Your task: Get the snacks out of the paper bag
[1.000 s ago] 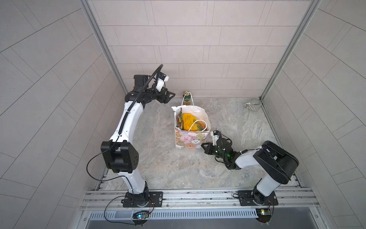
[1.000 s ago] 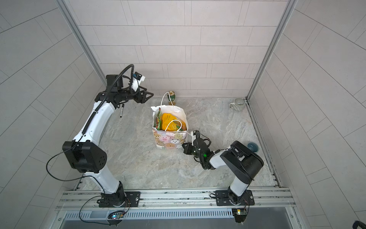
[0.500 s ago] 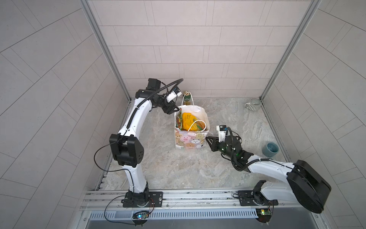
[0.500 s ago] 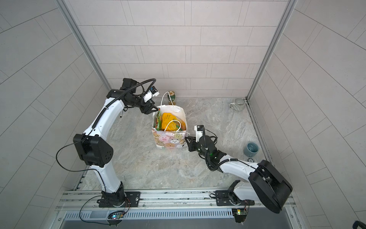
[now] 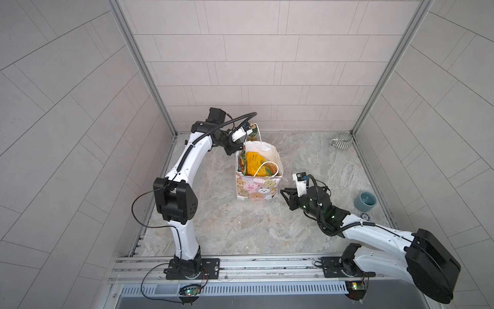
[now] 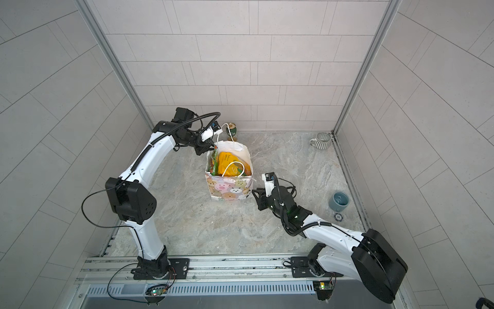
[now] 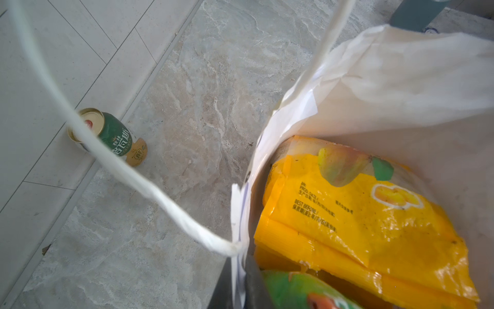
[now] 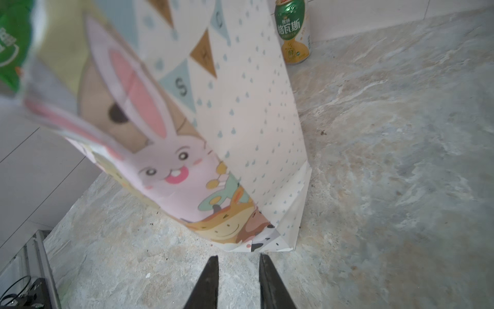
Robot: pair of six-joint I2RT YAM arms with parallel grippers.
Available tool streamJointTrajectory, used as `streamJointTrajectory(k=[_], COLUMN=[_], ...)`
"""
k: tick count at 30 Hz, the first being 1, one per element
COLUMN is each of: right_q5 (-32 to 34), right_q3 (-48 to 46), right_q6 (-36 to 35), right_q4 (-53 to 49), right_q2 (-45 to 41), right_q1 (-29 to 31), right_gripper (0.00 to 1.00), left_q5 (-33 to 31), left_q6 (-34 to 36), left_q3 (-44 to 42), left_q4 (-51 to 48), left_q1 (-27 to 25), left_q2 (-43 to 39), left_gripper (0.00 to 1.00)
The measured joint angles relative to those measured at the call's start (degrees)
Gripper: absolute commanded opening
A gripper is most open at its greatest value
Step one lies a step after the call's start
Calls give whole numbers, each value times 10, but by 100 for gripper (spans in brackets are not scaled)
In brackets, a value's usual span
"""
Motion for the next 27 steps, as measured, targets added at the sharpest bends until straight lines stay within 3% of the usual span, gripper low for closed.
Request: streamJointTrajectory(k=[8, 15, 27], right_q5=[-38, 5, 113], right_q3=[7, 69, 173], right_q6=[91, 185, 183], right_q4=[78, 97, 136], right_q2=[137, 211, 326], right_q1=[24, 38, 25], right_gripper=[19, 17, 16], left_q5=[-10, -23, -22], left_q6=[-29, -55, -49], left_q3=[0, 0, 61], left_q4=[16, 32, 41], left_q1=[-7, -9, -9], left_q2=[0, 1, 29], left_gripper=[0, 0, 0])
